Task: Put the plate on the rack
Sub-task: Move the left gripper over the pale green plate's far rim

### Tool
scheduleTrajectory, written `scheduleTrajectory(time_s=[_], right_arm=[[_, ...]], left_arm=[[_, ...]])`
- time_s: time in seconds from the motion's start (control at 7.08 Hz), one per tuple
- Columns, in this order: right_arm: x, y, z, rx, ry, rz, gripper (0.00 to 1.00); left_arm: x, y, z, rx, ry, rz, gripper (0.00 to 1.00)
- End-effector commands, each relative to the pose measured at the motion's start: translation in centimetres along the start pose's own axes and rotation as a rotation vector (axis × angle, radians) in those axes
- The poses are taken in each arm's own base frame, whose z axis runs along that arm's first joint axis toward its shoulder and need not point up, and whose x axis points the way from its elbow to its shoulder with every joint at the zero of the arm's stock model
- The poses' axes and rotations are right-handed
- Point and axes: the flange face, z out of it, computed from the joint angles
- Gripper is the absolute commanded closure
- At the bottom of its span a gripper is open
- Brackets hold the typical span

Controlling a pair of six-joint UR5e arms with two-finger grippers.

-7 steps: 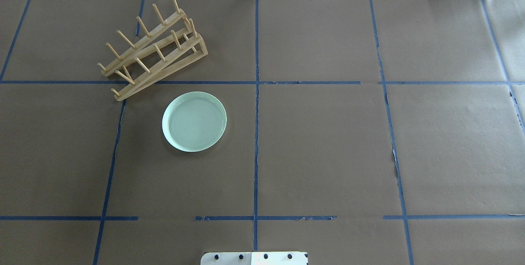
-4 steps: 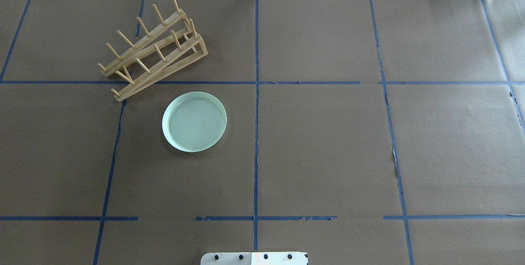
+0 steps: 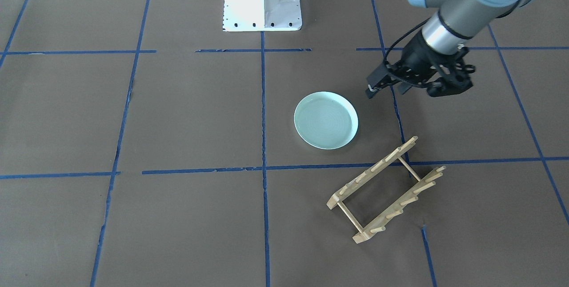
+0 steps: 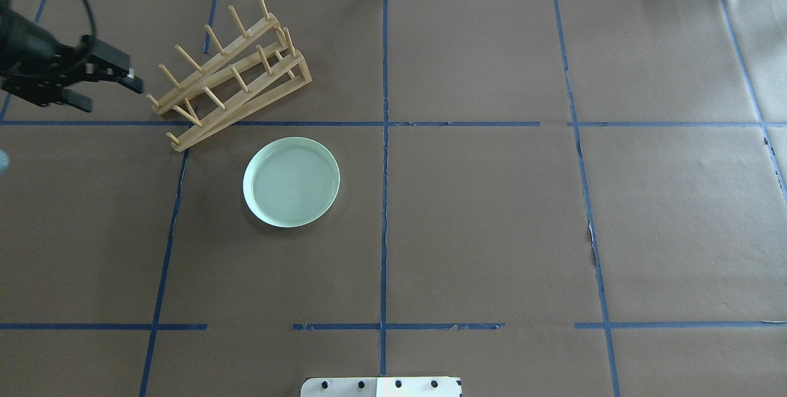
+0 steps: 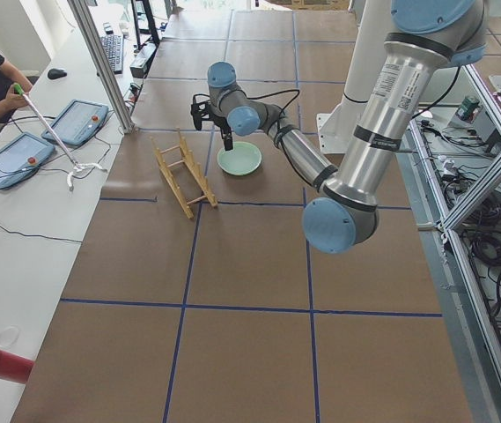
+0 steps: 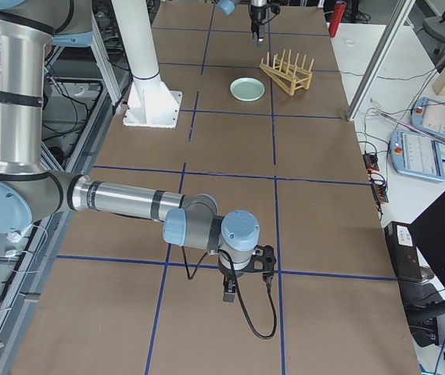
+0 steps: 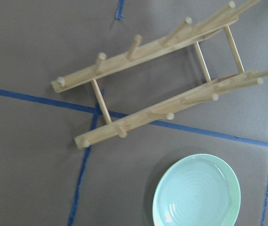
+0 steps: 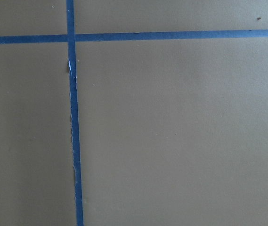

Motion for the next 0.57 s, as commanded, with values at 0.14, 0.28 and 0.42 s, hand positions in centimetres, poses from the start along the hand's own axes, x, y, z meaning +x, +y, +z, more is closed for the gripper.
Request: scheduleTrajectory(time_s=[0.14,0.28,0.42], right_arm=[[0.0,0.0,0.0,-0.001,0.000,0.001,0.00],[0.0,0.0,0.0,-0.001,0.000,0.001,0.00],[0.0,0.0,0.0,0.001,0.000,0.000,0.00]], left_arm=[[13.1,1.8,15.7,-0.024,-0.236,-0.011,0.00],[13.3,3.7,17.3,-0.050,-0.255,-0.002,0.01],[13.8,4.9,17.8,-0.056,-0.264,-0.050,0.07]])
